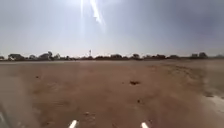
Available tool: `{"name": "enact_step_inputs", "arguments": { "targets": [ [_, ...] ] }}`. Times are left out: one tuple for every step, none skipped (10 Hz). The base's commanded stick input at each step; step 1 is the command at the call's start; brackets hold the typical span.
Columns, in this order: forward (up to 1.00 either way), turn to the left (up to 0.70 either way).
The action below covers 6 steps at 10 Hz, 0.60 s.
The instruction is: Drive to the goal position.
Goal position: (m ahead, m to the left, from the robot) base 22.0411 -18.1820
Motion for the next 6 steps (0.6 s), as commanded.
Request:
{"name": "enact_step_inputs", "arguments": {
  "targets": [
    [0.5,0.0],
    [0.5,0.0],
    [0.5,0.0],
    [0.5,0.0],
    [0.5,0.0],
    [0.5,0.0]
  ]
}}
